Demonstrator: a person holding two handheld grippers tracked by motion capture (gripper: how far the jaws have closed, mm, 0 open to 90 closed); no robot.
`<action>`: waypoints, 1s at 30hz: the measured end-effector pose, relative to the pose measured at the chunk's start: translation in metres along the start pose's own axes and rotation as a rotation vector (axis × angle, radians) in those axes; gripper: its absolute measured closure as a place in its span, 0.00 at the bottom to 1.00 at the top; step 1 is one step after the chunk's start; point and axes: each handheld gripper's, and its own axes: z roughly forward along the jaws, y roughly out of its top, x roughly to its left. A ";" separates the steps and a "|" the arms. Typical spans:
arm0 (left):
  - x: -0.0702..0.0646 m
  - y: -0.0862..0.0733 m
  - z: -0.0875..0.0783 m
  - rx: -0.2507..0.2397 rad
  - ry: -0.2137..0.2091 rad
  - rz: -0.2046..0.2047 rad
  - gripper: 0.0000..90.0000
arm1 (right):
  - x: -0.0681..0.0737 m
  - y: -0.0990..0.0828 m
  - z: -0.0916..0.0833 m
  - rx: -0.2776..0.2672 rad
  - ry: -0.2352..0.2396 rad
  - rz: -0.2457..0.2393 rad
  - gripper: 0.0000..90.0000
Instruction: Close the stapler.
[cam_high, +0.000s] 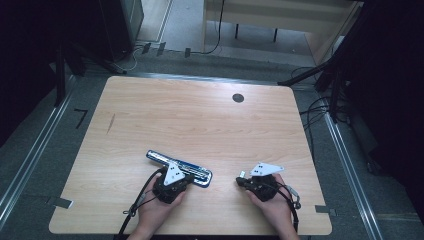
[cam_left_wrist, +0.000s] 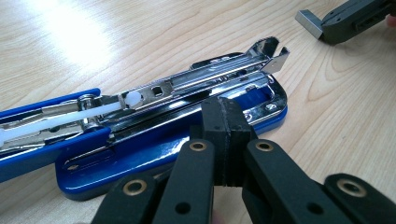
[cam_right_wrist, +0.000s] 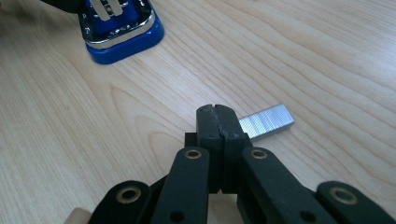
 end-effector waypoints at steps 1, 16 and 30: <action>0.000 0.000 0.000 0.000 0.000 0.000 1.00 | -0.001 -0.001 -0.001 -0.001 -0.001 0.000 1.00; 0.000 0.000 0.000 -0.001 0.000 0.000 1.00 | -0.008 0.002 -0.012 -0.050 -0.046 0.019 1.00; 0.000 0.000 0.000 -0.001 -0.001 -0.001 1.00 | -0.005 0.005 0.003 -0.030 -0.033 0.016 1.00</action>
